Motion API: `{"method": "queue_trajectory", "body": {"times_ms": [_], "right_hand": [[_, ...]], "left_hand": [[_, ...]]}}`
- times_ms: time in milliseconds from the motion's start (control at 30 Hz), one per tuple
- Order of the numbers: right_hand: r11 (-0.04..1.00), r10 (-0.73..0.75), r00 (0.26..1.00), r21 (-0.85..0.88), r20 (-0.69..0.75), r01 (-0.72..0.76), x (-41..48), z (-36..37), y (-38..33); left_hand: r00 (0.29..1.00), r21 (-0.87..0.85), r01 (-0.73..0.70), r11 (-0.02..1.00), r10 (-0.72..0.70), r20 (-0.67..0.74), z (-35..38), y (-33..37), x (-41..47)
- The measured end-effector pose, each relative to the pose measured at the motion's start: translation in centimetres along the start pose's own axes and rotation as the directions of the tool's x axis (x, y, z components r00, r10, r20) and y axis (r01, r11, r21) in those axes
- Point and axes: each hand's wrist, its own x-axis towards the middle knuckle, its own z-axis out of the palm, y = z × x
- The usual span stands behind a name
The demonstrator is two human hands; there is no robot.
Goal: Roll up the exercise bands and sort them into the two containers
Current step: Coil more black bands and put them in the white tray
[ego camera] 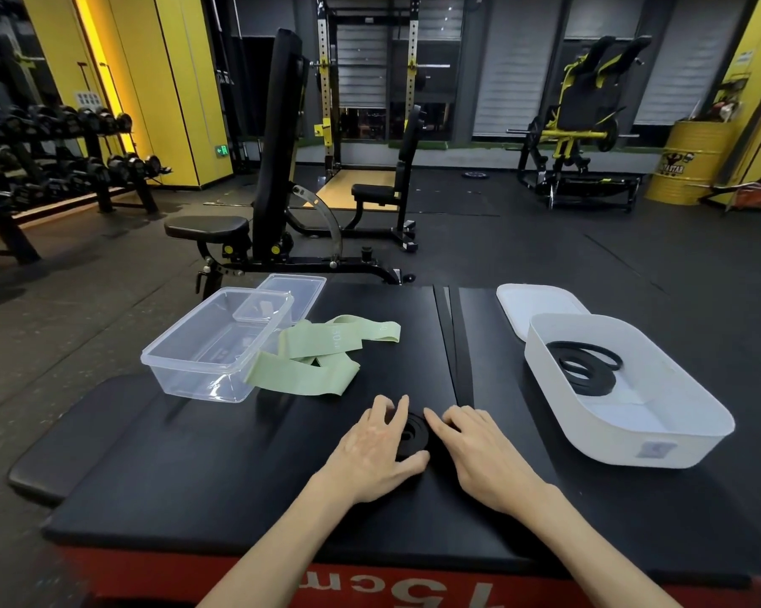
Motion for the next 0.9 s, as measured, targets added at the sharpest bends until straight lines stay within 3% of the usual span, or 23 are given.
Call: {"method": "queue_trajectory", "body": {"times_ms": [167,367,500,900], "right_hand": [[0.999,-0.022,1.0,0.025,0.007,0.022,-0.1,0.0,0.3],[0.997,-0.005,1.0,0.083,-0.024,0.006,0.0,-0.1,0.4],[0.992,0.024,0.998,0.126,-0.052,-0.017,0.1,-0.3,0.9],[0.999,-0.021,0.997,-0.051,-0.08,0.017,0.5,-0.2,1.0]], "left_hand": [[0.976,0.006,-0.17,0.985,0.167,0.143,-1.3,-1.1,0.3],[0.967,0.109,-0.245,0.963,0.234,0.104,-1.2,-1.6,-0.2],[0.985,0.062,-0.17,0.983,0.169,0.021,-0.8,-1.6,-0.3],[0.983,-0.048,0.092,0.995,-0.098,-0.156,0.6,0.8,-0.4]]}}
